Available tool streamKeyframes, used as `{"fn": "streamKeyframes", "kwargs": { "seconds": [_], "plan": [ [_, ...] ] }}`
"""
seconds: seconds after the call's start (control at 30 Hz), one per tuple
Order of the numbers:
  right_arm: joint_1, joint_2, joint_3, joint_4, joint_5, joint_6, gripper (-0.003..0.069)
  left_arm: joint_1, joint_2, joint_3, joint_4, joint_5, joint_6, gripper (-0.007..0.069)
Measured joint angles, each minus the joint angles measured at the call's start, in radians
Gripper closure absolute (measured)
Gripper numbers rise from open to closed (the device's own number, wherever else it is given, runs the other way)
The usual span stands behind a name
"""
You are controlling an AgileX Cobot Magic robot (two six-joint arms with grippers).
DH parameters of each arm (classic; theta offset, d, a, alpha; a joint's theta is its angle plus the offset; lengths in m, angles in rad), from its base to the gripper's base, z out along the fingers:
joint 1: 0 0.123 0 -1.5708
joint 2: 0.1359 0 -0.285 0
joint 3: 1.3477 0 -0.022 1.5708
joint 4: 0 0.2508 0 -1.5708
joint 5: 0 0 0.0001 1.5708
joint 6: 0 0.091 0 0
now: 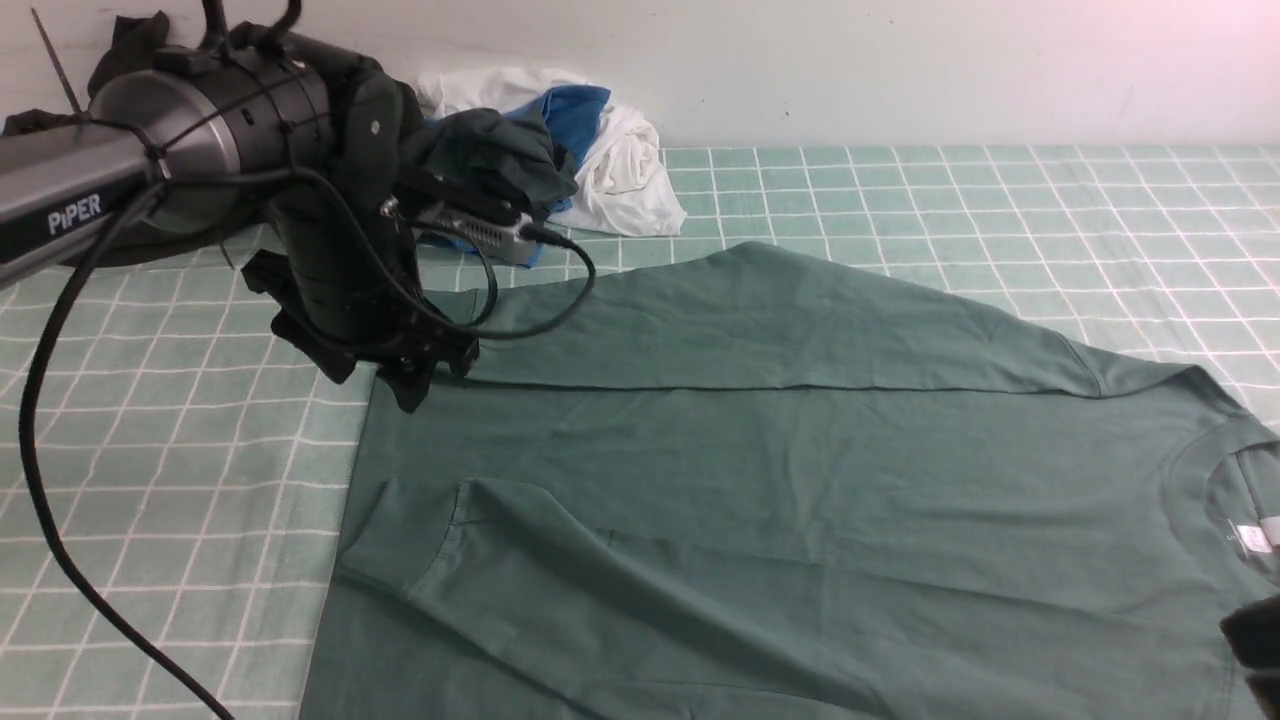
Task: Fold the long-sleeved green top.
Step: Use the left arm to clamp the cuff farthest from it
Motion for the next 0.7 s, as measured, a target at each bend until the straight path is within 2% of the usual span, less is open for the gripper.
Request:
{"fn": "streamKeyframes", "kwargs": {
  "seconds": [0.2, 0.7],
  "plan": [
    [0.0, 0.112, -0.069, -0.013, -0.063, 0.007, 0.0673, 0.062, 0.122, -0.147, -0.098, -0.056, 0.014, 0.0194],
    [0.0, 0.299, -0.091, -0.016, -0.149, 0.007, 0.0673, 0.077, 0.364, -0.371, -0.104, -0.21, 0.009, 0.0194]
  ]
}}
